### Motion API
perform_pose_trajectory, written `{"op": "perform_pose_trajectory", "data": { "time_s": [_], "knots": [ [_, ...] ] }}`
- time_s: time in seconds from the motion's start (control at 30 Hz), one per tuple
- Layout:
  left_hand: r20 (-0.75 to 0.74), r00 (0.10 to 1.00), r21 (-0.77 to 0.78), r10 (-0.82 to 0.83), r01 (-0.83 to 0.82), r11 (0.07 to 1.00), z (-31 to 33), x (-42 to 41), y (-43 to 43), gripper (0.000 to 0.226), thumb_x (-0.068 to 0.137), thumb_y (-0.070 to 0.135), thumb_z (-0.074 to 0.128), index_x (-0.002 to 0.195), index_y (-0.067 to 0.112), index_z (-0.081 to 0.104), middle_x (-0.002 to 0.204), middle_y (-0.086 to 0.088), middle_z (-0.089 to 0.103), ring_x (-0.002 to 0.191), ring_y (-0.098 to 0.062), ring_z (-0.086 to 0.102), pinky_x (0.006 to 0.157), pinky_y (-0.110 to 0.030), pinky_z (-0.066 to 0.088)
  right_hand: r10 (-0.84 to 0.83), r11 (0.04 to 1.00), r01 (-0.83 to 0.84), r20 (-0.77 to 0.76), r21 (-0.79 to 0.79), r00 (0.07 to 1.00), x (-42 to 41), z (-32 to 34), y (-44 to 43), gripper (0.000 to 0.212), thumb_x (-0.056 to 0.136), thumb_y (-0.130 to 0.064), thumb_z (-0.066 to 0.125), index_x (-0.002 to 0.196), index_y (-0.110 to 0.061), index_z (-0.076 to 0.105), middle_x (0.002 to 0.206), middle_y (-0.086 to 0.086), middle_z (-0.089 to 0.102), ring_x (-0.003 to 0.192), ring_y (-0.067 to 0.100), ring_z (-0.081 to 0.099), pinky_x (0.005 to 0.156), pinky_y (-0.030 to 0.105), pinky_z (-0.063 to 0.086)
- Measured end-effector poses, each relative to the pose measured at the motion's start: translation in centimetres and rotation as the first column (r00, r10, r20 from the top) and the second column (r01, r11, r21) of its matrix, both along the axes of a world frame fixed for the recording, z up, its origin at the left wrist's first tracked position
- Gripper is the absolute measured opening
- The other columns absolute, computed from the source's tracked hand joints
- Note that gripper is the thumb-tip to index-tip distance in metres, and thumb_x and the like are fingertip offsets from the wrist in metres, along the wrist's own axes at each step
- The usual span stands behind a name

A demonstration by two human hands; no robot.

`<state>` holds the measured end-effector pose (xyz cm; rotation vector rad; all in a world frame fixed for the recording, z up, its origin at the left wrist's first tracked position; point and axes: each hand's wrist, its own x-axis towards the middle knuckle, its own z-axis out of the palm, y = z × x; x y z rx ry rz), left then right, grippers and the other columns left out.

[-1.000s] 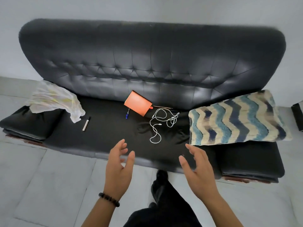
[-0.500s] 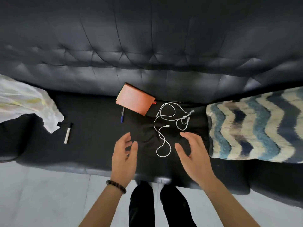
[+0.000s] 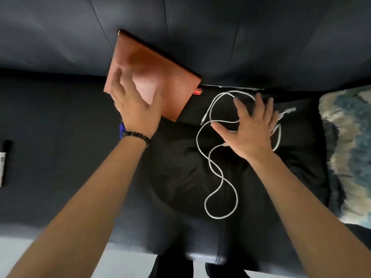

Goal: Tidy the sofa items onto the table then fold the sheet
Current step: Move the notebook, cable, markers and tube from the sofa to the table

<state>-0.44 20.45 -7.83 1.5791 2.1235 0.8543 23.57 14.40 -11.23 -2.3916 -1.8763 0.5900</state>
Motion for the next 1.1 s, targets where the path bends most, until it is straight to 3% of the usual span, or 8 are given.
{"op": "perform_pose_trajectory", "data": {
  "time_s": [0.13, 0.2, 0.27, 0.43, 0.6, 0.83, 1.0, 1.1],
  "knots": [
    [-0.153, 0.983, -0.078, 0.099, -0.112, 0.991, -2.0, -3.2, 4.6, 0.126, 0.06, 0.078, 0.068, 0.153, 0.014, 0.014, 0.156, -0.01, 0.023, 0.144, -0.027, 0.021, 0.115, -0.049, 0.013, -0.195, 0.961, 0.2, 0.044, -0.19, 0.98, 0.9, -2.8, 1.5, 0.127, 0.052, -0.106, 0.025, 0.155, -0.035, 0.006, 0.163, 0.017, -0.001, 0.147, 0.043, -0.012, 0.114, 0.064, -0.008],
    [-0.206, 0.975, -0.18, 0.084, -0.122, 0.976, -2.7, -4.8, 5.2, 0.119, 0.055, 0.07, 0.076, 0.149, 0.016, 0.028, 0.145, -0.008, 0.039, 0.133, -0.026, 0.039, 0.11, -0.049, 0.03, -0.215, 0.889, 0.175, -0.048, -0.424, 0.975, 0.3, -3.0, 0.6, 0.135, 0.041, -0.109, 0.021, 0.155, -0.037, 0.008, 0.164, 0.014, 0.002, 0.148, 0.039, -0.009, 0.116, 0.063, -0.003],
    [-0.226, 0.973, -0.208, 0.039, -0.087, 0.974, -3.2, -5.4, 4.4, 0.091, 0.053, 0.063, 0.079, 0.127, 0.016, 0.052, 0.126, -0.01, 0.052, 0.113, -0.027, 0.053, 0.09, -0.037, 0.045, -0.118, 0.863, 0.038, -0.128, -0.504, 0.985, -1.7, -2.9, -1.7, 0.132, 0.038, -0.109, 0.026, 0.151, -0.04, 0.021, 0.162, 0.013, 0.011, 0.148, 0.04, 0.001, 0.118, 0.058, 0.009],
    [-0.02, 0.999, -0.193, -0.042, 0.037, 0.981, -2.6, -3.1, -3.6, 0.045, 0.081, 0.044, 0.072, 0.104, 0.007, 0.059, 0.101, -0.011, 0.063, 0.091, -0.026, 0.06, 0.077, -0.029, 0.043, 0.152, 0.921, -0.141, 0.002, -0.363, 0.988, -5.9, -1.3, -6.9, 0.084, 0.067, -0.084, 0.054, 0.126, -0.024, 0.049, 0.131, 0.01, 0.047, 0.128, 0.036, 0.037, 0.102, 0.048, 0.037],
    [0.216, 0.976, -0.149, 0.011, 0.022, 0.989, 3.2, -0.6, -9.1, 0.026, 0.091, 0.034, 0.064, 0.088, 0.011, 0.051, 0.065, 0.014, 0.054, 0.059, 0.0, 0.054, 0.057, -0.015, 0.045, 0.11, 0.963, -0.153, -0.193, -0.221, 0.975, -4.8, 4.3, -8.2, 0.011, 0.087, -0.024, 0.062, 0.092, -0.019, 0.053, 0.092, 0.001, 0.062, 0.088, 0.026, 0.063, 0.068, 0.031, 0.04],
    [0.397, 0.917, -0.052, 0.033, -0.013, 0.999, 21.5, 0.2, -13.5, 0.015, 0.092, 0.029, 0.065, 0.086, 0.022, 0.053, 0.075, 0.03, 0.061, 0.07, 0.01, 0.058, 0.06, -0.003, 0.041, -0.234, 0.972, 0.214, -0.414, -0.095, 0.88, 0.7, 22.9, -12.3, 0.032, 0.075, -0.015, 0.068, 0.072, -0.026, 0.038, 0.06, -0.005, 0.053, 0.056, 0.011, 0.052, 0.055, 0.026, 0.041],
    [0.461, 0.887, 0.051, 0.014, -0.042, 0.998, 35.9, -0.5, -18.2, 0.014, 0.086, 0.045, 0.063, 0.084, 0.034, 0.055, 0.08, 0.024, 0.064, 0.073, 0.009, 0.058, 0.065, -0.009, 0.046, -0.37, 0.882, 0.467, -0.521, 0.063, 0.769, 2.7, 36.7, -16.6, 0.032, 0.074, -0.022, 0.068, 0.07, -0.027, 0.037, 0.056, -0.011, 0.052, 0.05, 0.006, 0.045, 0.053, 0.016, 0.038],
    [0.478, 0.878, 0.105, -0.018, -0.037, 0.994, 42.3, -1.1, -20.8, 0.013, 0.087, 0.041, 0.064, 0.081, 0.037, 0.054, 0.078, 0.016, 0.063, 0.07, 0.007, 0.057, 0.067, -0.019, 0.047, -0.4, 0.809, 0.565, -0.553, 0.162, 0.731, 2.5, 42.9, -18.3, 0.034, 0.083, -0.031, 0.071, 0.071, -0.026, 0.039, 0.057, -0.007, 0.05, 0.053, 0.007, 0.044, 0.056, 0.024, 0.038]
  ]
}}
